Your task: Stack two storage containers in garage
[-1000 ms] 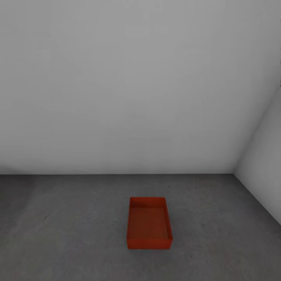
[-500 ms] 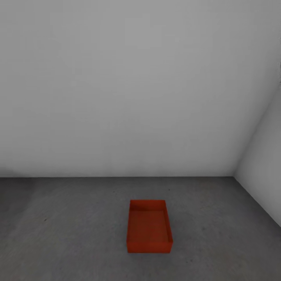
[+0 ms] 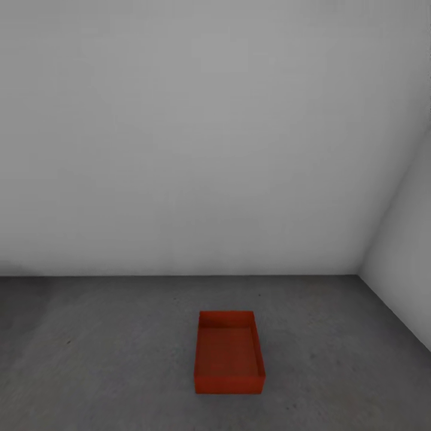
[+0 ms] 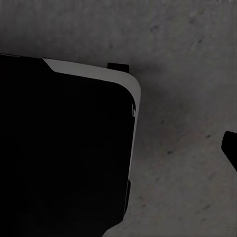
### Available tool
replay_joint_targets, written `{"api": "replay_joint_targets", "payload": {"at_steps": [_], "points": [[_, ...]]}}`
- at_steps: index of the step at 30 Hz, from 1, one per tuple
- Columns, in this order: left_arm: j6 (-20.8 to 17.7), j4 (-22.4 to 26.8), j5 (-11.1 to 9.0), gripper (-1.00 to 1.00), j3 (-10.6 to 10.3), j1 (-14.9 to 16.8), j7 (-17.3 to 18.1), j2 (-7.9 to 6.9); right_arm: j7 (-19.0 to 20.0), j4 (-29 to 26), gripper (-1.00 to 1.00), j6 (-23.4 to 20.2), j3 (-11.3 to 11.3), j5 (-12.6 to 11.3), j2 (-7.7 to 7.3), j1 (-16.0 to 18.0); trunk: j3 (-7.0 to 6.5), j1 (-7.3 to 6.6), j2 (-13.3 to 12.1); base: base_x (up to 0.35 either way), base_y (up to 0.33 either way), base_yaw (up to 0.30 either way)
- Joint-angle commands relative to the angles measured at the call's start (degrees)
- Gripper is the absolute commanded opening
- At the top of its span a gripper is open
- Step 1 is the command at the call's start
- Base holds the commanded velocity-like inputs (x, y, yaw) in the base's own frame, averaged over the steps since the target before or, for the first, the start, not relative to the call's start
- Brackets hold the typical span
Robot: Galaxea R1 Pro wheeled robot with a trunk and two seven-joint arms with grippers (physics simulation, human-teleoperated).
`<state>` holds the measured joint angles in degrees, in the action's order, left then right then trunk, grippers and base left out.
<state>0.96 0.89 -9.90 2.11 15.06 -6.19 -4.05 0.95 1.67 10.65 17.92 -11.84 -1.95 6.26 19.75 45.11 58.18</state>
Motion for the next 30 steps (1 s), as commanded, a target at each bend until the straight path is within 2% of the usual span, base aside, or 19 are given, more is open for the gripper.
{"api": "replay_joint_targets", "payload": {"at_steps": [1, 30], "points": [[0.1, -0.01, -0.29, 1.0, 0.18, 0.04, -0.05, 0.01, 0.1, 0.18, 1.0, 0.34, 0.5, -0.57, 0.02, 0.07, -0.03, 0.0, 0.04, 0.0, 0.0, 0.0], [0.1, -0.01, -0.29, 1.0, 0.18, 0.04, -0.05, 0.01, 0.1, 0.18, 1.0, 0.25, 0.64, -0.46, 0.02, 0.07, -2.75, 0.0, 0.04, 0.0, 0.0, 0.0]]}}
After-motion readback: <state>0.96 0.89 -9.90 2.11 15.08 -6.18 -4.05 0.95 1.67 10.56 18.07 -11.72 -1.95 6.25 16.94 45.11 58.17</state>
